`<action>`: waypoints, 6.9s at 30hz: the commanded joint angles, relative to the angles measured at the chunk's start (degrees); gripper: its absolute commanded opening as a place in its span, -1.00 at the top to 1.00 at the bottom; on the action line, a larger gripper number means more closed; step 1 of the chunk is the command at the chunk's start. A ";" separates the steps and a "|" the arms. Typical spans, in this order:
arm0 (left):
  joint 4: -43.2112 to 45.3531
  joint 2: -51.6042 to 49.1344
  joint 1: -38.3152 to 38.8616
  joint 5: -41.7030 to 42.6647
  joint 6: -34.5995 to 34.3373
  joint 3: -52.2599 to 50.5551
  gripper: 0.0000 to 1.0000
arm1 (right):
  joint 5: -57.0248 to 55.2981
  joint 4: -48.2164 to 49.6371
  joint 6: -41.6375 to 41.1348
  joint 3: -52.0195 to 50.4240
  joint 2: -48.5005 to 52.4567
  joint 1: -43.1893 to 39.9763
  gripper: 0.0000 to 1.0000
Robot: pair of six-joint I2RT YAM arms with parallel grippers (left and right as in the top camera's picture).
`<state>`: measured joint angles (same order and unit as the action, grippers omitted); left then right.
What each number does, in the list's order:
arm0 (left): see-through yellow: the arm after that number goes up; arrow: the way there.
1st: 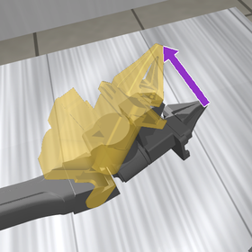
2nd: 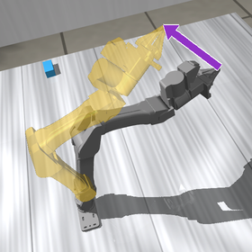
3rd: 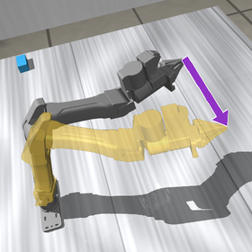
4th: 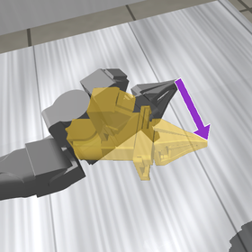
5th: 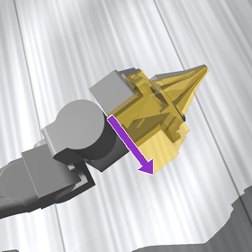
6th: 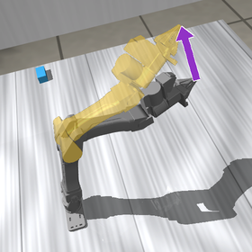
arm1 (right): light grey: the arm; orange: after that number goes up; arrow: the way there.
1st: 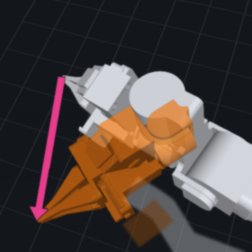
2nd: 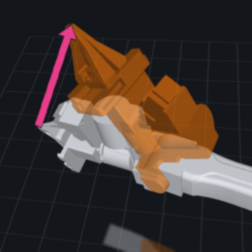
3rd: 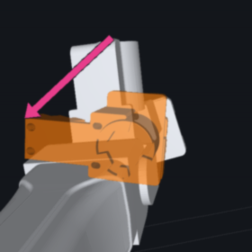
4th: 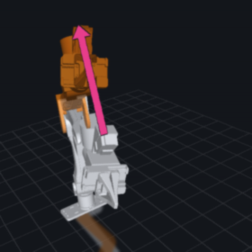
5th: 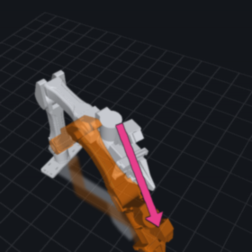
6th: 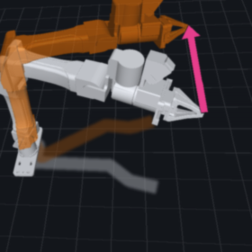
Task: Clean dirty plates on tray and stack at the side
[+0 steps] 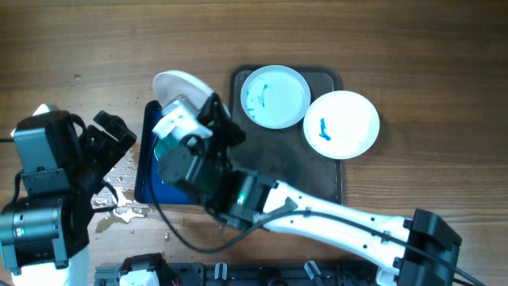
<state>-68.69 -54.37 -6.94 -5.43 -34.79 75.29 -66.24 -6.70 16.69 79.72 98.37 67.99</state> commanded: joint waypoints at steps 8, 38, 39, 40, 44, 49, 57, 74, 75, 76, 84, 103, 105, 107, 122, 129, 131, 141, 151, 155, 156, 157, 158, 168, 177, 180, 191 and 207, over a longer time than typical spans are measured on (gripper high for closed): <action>0.02 0.22 -0.48 0.70 0.07 0.85 -1.00 | 76.59 -28.55 -45.03 0.31 -17.29 -44.65 0.91; 0.02 0.22 -0.48 0.70 0.07 0.85 -1.00 | 72.22 -26.56 -28.63 -21.90 -6.93 -75.91 -0.28; 0.02 0.22 -0.48 0.70 0.07 0.85 -1.00 | 70.97 -26.36 -28.65 -21.94 -5.20 -75.52 -0.27; 0.02 0.22 -0.48 0.70 0.07 0.85 -1.00 | 71.52 -26.27 -28.68 -21.94 -2.93 -75.49 -0.26; 0.02 0.22 -0.48 0.70 0.07 0.85 -1.00 | 74.55 -28.22 -29.03 -21.77 -0.61 -75.49 0.90; 0.04 0.22 -0.48 0.70 0.07 0.85 -1.00 | 77.02 -37.75 -30.64 -18.53 -11.78 -75.14 0.92; 0.04 0.22 -0.48 0.70 0.07 0.85 -1.00 | 80.06 -42.40 -43.60 -29.11 -17.05 -60.15 0.91; -2.32 -27.30 6.69 8.35 5.35 -9.07 -0.15 | 82.75 -36.02 -30.36 -28.63 -24.85 -57.00 0.28; -0.07 -29.42 6.69 8.33 5.35 -10.78 -0.09 | 82.73 -36.68 -30.36 -28.72 -24.70 -57.00 0.29; 3.80 -33.09 6.71 8.35 5.38 -13.29 0.00 | 82.73 -37.73 -30.36 -28.81 -24.55 -57.00 0.29; 18.21 -51.84 11.85 5.81 5.25 -17.22 0.92 | 82.47 -38.36 -30.80 -28.87 -24.44 -57.00 0.38; 10.34 -12.61 12.00 9.97 7.61 -14.88 0.92 | 85.26 -22.43 -30.23 -35.23 -2.05 -55.41 0.91; 10.36 -13.46 12.00 10.54 7.56 -14.88 0.92 | 80.41 -22.49 -36.74 -35.23 -1.09 -53.27 0.91; 10.36 -14.93 12.00 11.37 6.91 -14.88 0.92 | 77.94 -22.43 -40.04 -35.21 -1.07 -51.43 0.91; 46.95 -53.48 47.91 26.60 -16.87 -14.84 0.92 | 77.83 -22.67 -42.77 -35.23 -1.07 -50.58 0.91; 30.60 -54.29 34.58 18.58 -18.60 -12.72 0.93 | 77.81 -22.40 -42.80 -35.23 -1.07 -50.58 0.91; 28.22 -54.29 33.99 15.87 -17.11 -12.72 0.93 | 77.81 -22.21 -42.77 -35.21 -1.07 -50.58 0.91; 54.38 -57.92 43.52 40.02 -16.94 -12.74 0.92 | 77.83 -22.08 -42.77 -35.21 -1.07 -50.58 0.91; 28.70 -56.30 36.41 21.20 -16.59 -10.67 0.92 | 78.25 -22.01 -42.80 -35.21 -1.07 -50.58 0.91; 20.70 -55.78 35.65 9.22 -14.88 -7.43 0.92 | 78.25 -22.05 -42.75 -35.21 -1.07 -50.58 0.91; 19.76 -55.76 35.69 10.03 -14.86 -6.56 0.92 | 78.25 -22.05 -42.77 -35.21 -1.07 -50.58 0.91; 18.67 -55.69 35.69 14.19 -14.14 -5.38 0.92 | 78.25 -22.05 -42.75 -35.21 -1.07 -50.58 0.91; 18.69 -55.34 35.69 20.55 -11.34 -4.59 0.92 | 78.25 -22.08 -42.73 -35.21 -1.07 -50.58 0.91; 2.05 -28.96 24.28 -2.62 -4.20 -4.52 0.92 | 78.23 -22.49 -42.18 -35.21 -1.07 -50.58 0.92; 25.51 -33.83 9.18 -2.03 -1.38 -28.09 0.92 | 78.20 -22.49 -42.12 -35.21 -1.07 -50.58 0.91; 22.84 -31.04 8.00 3.76 0.33 -26.34 0.04 | 78.14 -25.49 -38.95 -32.79 -2.51 -50.58 0.91; 4.63 2.89 -0.09 6.51 1.55 -9.38 -1.00 | 59.63 -28.33 -33.18 -7.23 -12.87 -35.23 0.91; -0.24 14.14 -0.09 6.47 1.38 -9.40 -1.00 | 12.92 12.07 5.14 -7.23 -0.46 -3.28 0.91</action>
<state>-69.08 -40.38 -6.76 0.58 -34.11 65.58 -45.56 3.60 10.59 71.72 101.08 63.59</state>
